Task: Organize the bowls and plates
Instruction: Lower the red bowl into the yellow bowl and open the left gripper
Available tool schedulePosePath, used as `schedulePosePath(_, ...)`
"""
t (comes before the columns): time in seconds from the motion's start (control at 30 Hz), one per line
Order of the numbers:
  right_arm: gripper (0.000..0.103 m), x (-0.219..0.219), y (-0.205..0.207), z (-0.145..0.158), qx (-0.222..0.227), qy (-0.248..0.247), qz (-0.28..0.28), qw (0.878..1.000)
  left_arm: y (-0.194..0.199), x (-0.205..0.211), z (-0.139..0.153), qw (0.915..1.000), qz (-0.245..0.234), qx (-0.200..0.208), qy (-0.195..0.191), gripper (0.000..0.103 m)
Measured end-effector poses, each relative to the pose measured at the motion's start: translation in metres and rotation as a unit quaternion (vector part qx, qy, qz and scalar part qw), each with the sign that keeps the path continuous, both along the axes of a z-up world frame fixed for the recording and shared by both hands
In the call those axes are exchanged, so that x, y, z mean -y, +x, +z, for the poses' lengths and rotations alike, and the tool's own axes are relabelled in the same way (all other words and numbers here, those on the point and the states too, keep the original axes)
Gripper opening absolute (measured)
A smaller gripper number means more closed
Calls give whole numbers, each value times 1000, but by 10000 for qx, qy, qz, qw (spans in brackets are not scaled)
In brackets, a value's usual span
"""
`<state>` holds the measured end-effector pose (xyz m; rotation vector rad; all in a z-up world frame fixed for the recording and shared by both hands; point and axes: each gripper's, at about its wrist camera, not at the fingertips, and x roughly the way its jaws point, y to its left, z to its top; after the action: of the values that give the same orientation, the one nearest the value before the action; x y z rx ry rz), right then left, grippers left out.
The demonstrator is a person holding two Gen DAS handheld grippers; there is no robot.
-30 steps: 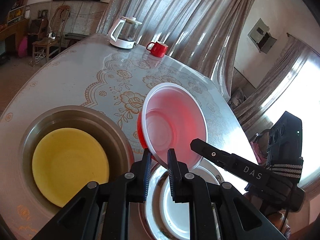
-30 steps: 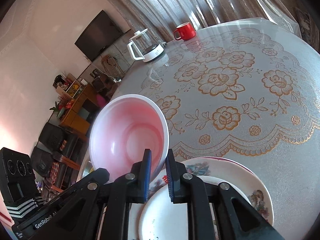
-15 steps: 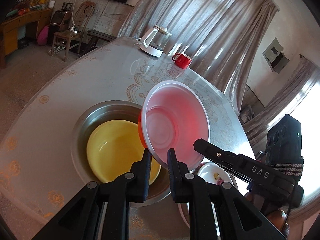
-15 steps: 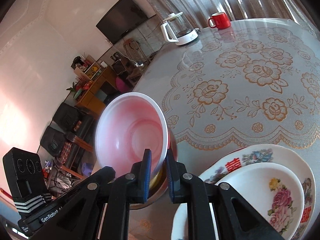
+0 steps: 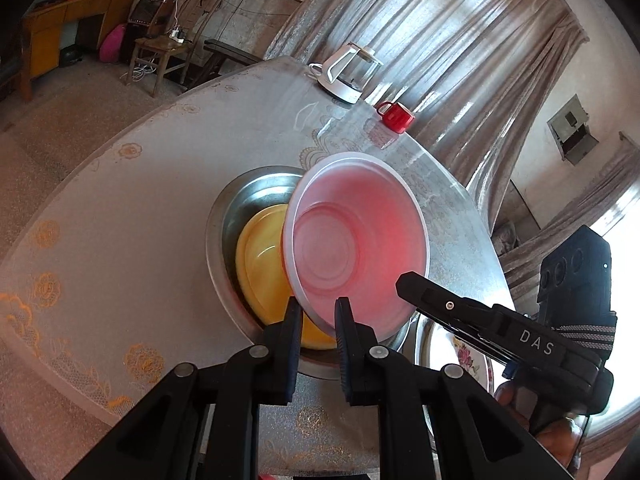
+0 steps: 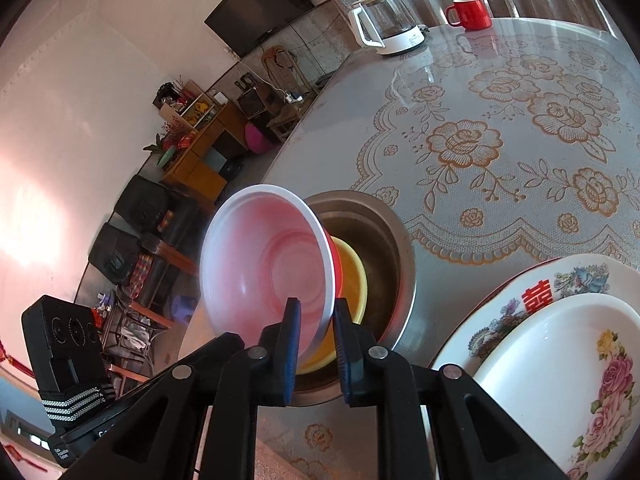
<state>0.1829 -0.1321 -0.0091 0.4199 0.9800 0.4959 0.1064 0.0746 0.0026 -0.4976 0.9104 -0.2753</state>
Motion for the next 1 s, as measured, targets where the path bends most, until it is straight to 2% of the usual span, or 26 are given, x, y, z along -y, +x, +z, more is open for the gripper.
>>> schedulePosePath(0.33, 26, -6, 1, -9, -126, -46, 50, 9999, 0, -5, -9, 9999, 20, -109, -87, 15)
schedulePosePath(0.67, 26, -5, -2, -9, -113, -76, 18, 9999, 0, -10, -9, 9997, 60, -131, -189, 15)
schedulePosePath(1.0, 26, -10, -4, -6, -16, -337, 44, 9994, -4, -12, -8, 9997, 127, -124, -162, 15)
